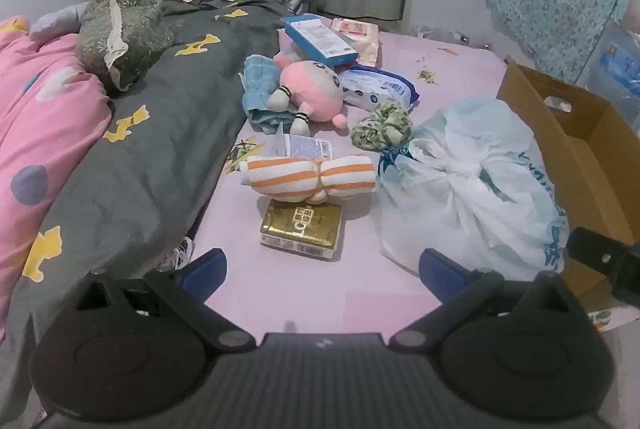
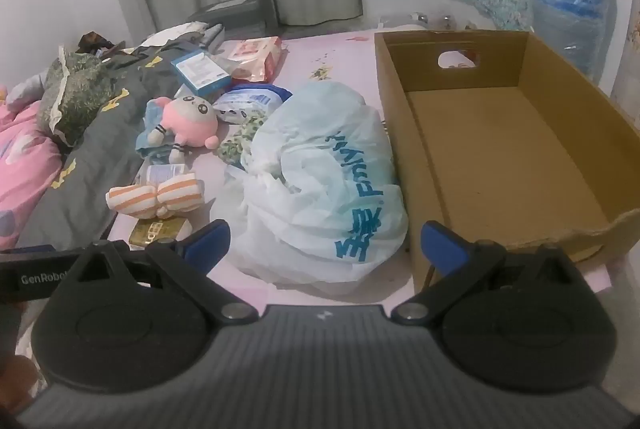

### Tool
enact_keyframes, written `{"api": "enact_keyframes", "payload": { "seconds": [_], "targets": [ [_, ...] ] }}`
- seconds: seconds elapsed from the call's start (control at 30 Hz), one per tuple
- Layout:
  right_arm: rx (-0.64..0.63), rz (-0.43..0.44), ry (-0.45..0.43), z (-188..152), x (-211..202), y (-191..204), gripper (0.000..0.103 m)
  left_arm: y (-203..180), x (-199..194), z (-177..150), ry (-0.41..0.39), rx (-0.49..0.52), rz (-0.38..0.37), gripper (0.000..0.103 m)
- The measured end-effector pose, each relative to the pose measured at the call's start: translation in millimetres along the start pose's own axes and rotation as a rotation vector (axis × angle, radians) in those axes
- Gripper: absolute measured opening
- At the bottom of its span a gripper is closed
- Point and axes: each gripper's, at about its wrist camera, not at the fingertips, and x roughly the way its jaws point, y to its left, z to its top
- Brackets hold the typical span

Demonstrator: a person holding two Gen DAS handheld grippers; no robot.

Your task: Organize soft objects

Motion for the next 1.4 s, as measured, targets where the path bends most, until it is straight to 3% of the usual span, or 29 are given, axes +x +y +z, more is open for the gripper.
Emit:
{"api": "enact_keyframes", "payload": {
  "seconds": [0.57, 1.4],
  "targets": [
    [-0.031, 0.007, -0.001, 4, 3, 6, 0.102, 2, -3, 2, 0.001, 0.006, 0.017, 0.103],
    [-0.048, 0.046, 0.068, 8, 34, 17, 0.102, 8, 4, 7, 0.011, -0.002, 0.037, 0.103]
  ]
}}
